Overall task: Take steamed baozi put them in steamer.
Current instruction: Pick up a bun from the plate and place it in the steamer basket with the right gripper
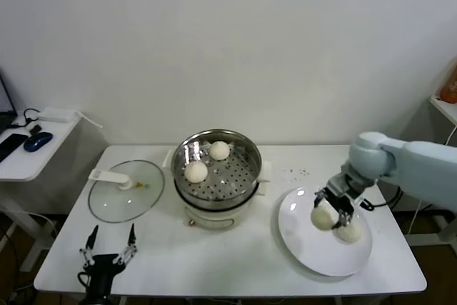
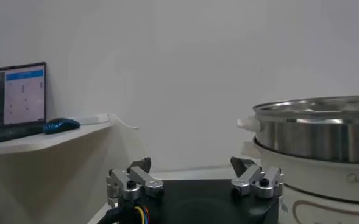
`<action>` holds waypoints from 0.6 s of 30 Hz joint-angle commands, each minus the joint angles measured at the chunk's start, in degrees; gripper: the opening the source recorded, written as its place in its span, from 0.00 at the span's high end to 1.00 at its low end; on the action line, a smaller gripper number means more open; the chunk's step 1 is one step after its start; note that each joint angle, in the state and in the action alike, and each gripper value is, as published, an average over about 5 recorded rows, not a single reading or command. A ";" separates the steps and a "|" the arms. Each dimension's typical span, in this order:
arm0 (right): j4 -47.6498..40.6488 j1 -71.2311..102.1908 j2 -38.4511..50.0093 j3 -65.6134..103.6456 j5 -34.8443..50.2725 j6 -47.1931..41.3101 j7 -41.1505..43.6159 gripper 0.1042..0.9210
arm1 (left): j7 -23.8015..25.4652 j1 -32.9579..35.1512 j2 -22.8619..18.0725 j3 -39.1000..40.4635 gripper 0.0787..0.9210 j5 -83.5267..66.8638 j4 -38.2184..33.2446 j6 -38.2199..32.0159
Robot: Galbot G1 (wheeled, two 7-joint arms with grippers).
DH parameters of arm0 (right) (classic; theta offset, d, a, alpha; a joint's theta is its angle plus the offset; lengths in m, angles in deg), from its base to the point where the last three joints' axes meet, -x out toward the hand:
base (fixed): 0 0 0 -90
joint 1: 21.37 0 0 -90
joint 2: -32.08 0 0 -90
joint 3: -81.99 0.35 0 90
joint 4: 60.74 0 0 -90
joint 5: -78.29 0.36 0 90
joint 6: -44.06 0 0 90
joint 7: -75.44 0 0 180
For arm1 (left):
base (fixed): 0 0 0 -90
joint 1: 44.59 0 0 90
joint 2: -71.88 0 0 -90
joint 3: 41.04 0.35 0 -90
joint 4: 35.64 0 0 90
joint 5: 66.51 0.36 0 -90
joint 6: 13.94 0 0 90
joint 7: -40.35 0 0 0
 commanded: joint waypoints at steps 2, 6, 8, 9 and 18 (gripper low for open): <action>4.78 -17.28 -6.73 0.66 -8.62 16.60 1.44 0.26 | 0.05 0.10 0.06 -0.02 0.12 0.23 -0.04 0.12; 6.33 -20.55 -11.83 2.95 -8.13 19.67 1.36 0.27 | -0.03 0.06 0.06 -0.08 0.12 0.26 0.02 0.22; 6.61 -20.81 -14.47 4.45 -7.88 20.37 1.32 0.27 | -0.05 0.14 0.04 -0.08 0.12 0.24 0.02 0.24; 6.57 -20.54 -15.78 5.24 -7.96 20.65 1.33 0.27 | -0.06 0.20 0.03 -0.08 0.12 0.24 0.02 0.22; 0.81 -12.55 -28.34 10.99 -13.68 21.96 1.50 0.27 | -0.10 0.72 0.08 -0.23 0.12 0.21 -0.32 0.14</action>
